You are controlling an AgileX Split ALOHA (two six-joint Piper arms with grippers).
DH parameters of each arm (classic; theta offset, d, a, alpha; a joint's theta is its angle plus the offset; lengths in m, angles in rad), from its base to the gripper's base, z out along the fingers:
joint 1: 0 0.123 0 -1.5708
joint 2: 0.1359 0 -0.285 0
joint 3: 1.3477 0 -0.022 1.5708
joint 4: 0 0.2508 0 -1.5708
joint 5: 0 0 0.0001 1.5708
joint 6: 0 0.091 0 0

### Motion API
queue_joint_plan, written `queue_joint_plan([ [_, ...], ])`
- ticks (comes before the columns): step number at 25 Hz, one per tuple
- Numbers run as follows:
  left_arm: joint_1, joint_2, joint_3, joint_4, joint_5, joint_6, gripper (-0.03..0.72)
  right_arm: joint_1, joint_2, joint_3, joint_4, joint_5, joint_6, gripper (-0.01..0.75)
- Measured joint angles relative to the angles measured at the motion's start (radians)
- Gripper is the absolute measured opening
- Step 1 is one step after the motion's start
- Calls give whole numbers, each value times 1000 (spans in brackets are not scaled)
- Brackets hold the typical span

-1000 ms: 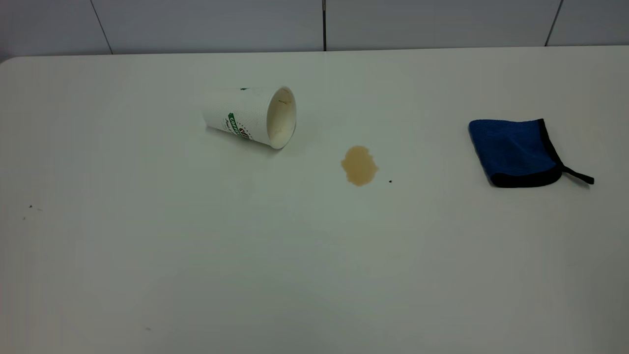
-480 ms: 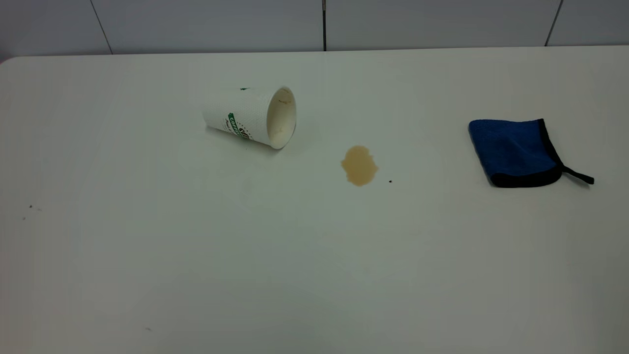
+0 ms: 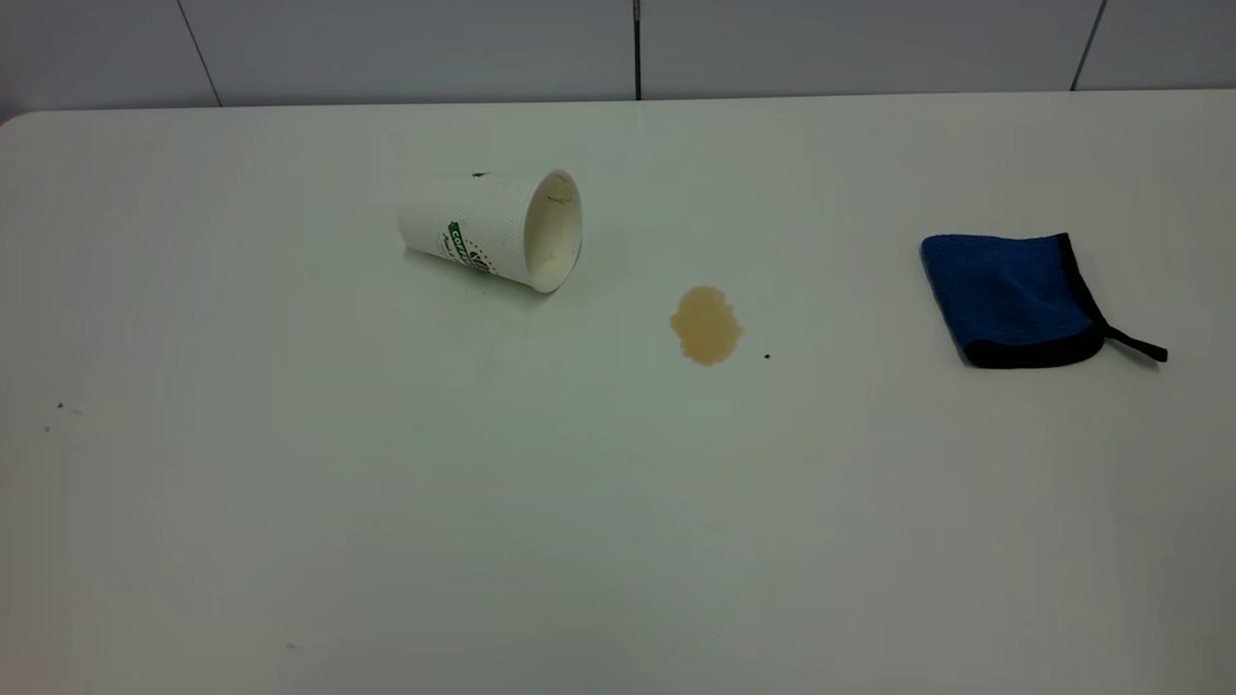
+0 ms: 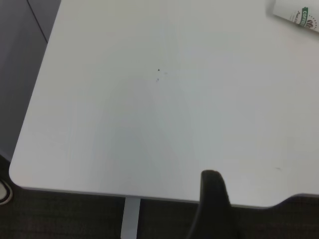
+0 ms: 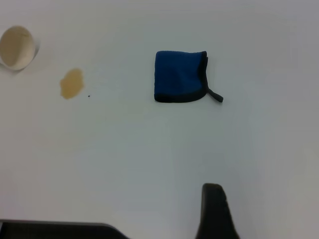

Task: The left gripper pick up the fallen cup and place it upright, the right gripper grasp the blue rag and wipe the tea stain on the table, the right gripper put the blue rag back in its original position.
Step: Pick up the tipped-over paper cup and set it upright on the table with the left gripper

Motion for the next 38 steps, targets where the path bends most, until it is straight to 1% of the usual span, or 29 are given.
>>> queue_joint_plan([
  [9, 0, 4, 0, 0, 0, 0, 564, -1, 0, 0, 0, 0, 0, 553],
  [12, 0, 76, -14, -1, -24, -1, 564, -1, 0, 0, 0, 0, 0, 553],
  [14, 0, 180, -25, -1, -81, -1, 564, -1, 0, 0, 0, 0, 0, 553],
  [20, 0, 568, -72, -30, -362, 36, 564, -1, 0, 0, 0, 0, 0, 553],
  [24, 0, 815, -91, -77, -515, 67, 564, -1, 0, 0, 0, 0, 0, 553],
  [26, 0, 928, -113, -110, -561, 74, 564, -1, 0, 0, 0, 0, 0, 553],
  [28, -4, 1051, -150, -135, -579, 78, 564, -1, 0, 0, 0, 0, 0, 553],
  [31, -53, 1206, -229, -140, -599, 95, 564, -1, 0, 0, 0, 0, 0, 553],
  [34, -139, 1342, -299, -140, -641, 100, 564, -1, 0, 0, 0, 0, 0, 553],
  [38, -277, 1528, -396, -140, -710, 100, 564, -1, 0, 0, 0, 0, 0, 553],
])
